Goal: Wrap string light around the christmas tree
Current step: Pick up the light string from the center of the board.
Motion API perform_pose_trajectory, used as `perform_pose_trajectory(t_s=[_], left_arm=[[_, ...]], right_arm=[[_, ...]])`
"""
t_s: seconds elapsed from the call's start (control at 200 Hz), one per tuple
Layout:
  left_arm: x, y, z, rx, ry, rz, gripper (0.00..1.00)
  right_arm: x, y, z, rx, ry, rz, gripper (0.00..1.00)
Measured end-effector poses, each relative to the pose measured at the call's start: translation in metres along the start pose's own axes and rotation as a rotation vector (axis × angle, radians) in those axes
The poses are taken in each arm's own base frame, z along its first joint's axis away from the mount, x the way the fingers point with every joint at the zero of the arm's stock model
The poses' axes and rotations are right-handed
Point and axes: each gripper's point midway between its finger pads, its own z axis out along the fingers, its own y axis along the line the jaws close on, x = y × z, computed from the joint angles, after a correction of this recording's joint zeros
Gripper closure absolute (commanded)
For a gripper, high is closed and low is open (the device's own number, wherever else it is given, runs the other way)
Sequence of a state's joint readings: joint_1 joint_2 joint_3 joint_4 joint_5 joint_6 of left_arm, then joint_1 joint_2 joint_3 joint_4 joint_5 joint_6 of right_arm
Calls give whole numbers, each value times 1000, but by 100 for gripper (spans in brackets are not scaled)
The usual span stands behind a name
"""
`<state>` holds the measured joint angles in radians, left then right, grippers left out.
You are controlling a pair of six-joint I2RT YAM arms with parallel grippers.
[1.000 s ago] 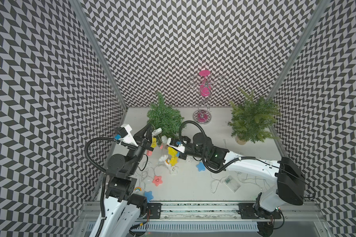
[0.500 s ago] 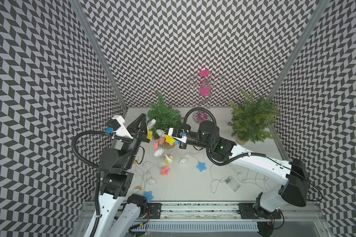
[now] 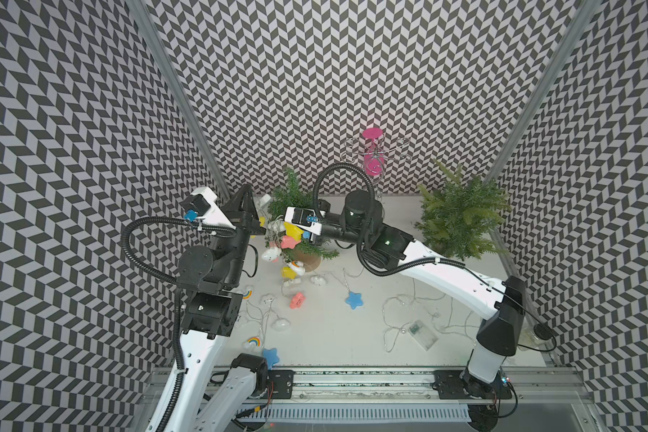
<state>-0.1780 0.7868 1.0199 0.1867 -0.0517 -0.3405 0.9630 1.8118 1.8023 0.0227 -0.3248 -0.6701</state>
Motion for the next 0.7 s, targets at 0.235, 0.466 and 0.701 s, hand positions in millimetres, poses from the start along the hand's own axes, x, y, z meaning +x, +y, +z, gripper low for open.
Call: perform_pose_trajectory(t_s=[0.235,0.466,0.701], left_arm=[[-4,29,30,-52,-20,22,100],[1,57,53,-80,18,-11,100],[-45,45,78,-4,-61,-3,100]], right_arm=[[8,-13,22,30,8,-21,100],[-5,-49,32,106,-29,-48,100],[-6,-79,33,155,-58,-62,100]])
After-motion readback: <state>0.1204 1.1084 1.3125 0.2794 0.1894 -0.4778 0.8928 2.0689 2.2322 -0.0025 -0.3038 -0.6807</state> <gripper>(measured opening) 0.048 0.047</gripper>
